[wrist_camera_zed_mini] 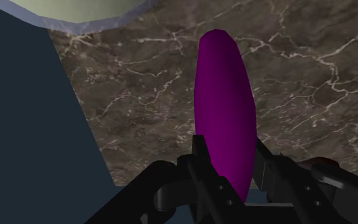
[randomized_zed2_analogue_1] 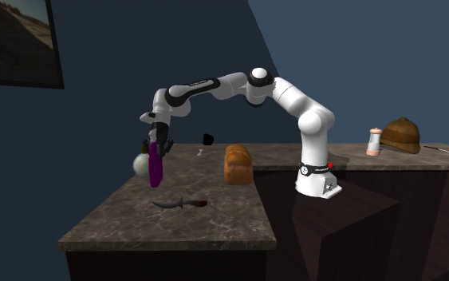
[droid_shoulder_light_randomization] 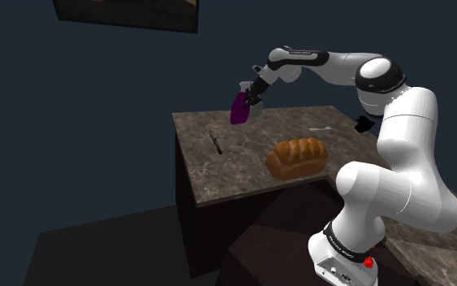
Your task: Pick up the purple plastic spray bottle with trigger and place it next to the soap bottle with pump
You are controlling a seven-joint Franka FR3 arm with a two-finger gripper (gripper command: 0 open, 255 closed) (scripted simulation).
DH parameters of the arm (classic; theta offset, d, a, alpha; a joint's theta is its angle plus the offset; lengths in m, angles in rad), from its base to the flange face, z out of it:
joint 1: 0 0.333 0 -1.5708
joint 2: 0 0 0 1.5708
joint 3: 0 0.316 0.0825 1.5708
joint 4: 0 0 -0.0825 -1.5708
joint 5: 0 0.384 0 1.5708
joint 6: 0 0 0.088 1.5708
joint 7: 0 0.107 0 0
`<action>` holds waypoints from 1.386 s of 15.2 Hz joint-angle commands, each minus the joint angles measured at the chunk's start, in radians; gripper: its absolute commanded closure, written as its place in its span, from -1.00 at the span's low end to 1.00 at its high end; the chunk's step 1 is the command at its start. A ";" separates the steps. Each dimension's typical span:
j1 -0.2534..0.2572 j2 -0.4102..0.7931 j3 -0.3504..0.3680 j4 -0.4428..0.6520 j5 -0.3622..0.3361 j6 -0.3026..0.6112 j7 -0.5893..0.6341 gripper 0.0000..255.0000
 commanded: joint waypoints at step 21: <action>-0.029 0.033 0.019 0.062 0.018 -0.099 -0.013 -1.00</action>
